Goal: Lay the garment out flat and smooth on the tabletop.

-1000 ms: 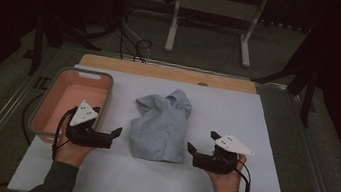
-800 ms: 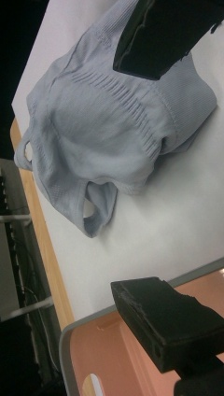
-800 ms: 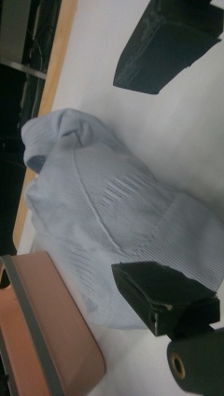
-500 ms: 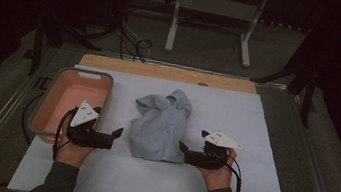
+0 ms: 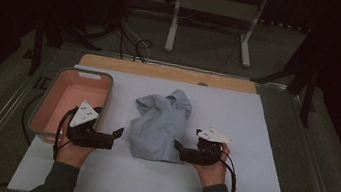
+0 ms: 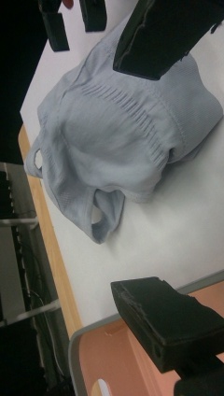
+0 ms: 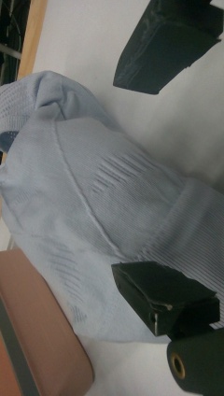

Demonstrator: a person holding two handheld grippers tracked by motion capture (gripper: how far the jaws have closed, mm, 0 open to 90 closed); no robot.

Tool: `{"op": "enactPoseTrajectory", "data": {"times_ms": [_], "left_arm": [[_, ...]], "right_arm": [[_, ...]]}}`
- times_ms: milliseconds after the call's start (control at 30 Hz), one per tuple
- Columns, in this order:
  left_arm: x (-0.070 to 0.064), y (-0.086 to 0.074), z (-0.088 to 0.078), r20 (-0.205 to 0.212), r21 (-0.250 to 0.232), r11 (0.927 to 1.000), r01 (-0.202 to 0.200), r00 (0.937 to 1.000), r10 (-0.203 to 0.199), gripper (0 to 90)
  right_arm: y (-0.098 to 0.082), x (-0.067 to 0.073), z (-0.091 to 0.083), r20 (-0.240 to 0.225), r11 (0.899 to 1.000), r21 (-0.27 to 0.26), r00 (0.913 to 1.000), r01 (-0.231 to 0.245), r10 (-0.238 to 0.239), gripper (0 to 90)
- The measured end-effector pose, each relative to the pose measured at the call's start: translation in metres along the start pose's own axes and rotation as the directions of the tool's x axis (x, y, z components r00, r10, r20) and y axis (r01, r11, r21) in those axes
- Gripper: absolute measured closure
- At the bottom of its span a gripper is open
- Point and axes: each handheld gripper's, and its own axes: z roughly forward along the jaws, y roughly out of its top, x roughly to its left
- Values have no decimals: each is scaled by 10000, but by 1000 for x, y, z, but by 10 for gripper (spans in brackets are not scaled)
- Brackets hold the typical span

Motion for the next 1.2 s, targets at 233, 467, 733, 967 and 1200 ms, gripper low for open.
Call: {"op": "enactPoseTrajectory", "data": {"times_ms": [233, 467, 733, 967, 1200], "left_arm": [[1, 0, -1, 25, -8, 10000, 44, 10000, -43, 4], [1, 0, -2, 28, -17, 10000, 79, 10000, -79, 3], [2, 0, -2, 53, -36, 9999, 108, 9999, -108, 4], [2, -1, -1, 62, -40, 9999, 123, 9999, -123, 4], [2, -1, -1, 70, -36, 9999, 145, 9999, -145, 4]], "right_arm": [[1, -4, 7, -87, 9999, 122, 9999, -110, 111, 98], [3, -11, 12, -224, 9993, 170, 9992, -322, 326, 98], [6, -12, 16, -313, 9991, 224, 9988, -367, 374, 98], [11, -11, 21, -397, 9986, 300, 9982, -429, 441, 95], [15, -10, 25, -474, 9979, 505, 9979, -414, 438, 83]]}}
